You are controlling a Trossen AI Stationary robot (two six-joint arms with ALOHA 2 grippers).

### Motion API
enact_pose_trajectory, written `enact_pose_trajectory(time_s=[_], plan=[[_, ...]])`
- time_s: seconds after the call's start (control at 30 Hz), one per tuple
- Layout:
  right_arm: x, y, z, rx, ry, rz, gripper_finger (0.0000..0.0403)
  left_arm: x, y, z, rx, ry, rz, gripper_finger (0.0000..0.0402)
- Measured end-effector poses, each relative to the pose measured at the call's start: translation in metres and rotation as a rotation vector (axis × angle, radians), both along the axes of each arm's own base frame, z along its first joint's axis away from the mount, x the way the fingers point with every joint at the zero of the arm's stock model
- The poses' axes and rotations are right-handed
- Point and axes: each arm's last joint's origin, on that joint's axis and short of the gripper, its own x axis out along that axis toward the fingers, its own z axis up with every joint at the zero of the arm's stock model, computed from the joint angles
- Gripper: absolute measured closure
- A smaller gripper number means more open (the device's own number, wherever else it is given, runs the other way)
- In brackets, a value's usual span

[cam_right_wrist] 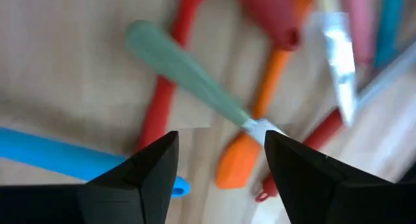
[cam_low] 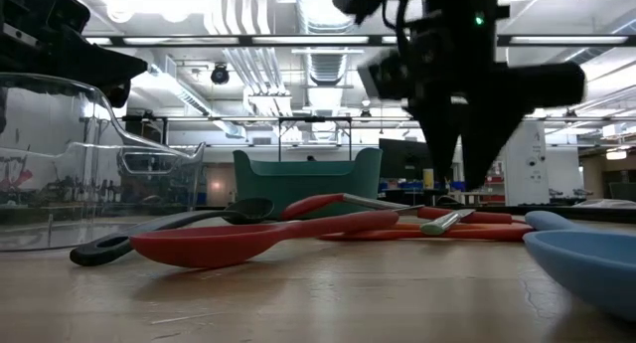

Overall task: Pick & Place Kitchen Items
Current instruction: Put the green knife into the right transparent bin

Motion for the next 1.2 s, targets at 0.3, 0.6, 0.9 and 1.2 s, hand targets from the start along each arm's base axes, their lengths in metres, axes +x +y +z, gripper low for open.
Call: enact_pose_trajectory(time_s=[0.3, 0.6, 0.9, 1.2], plan=[[0.004, 0.002, -0.026, 0.000, 0.139, 0.193, 0.0199, 0.000, 0.000, 0.000, 0.000, 0.000, 0.000, 0.0369], [0.007, -0.001, -0.033, 0.008, 0.185, 0.280, 0.0224, 0.000, 0.000, 0.000, 0.000, 0.000, 0.000, 0.0369], [0.011, -0.009, -0.042, 0.017, 0.217, 0.321, 0.0232, 0.000, 0.000, 0.000, 0.000, 0.000, 0.000, 0.0369], [0.014, -0.011, -0.052, 0.017, 0.241, 0.327, 0.0236, 0.000, 0.000, 0.000, 0.000, 0.000, 0.000, 0.0369]])
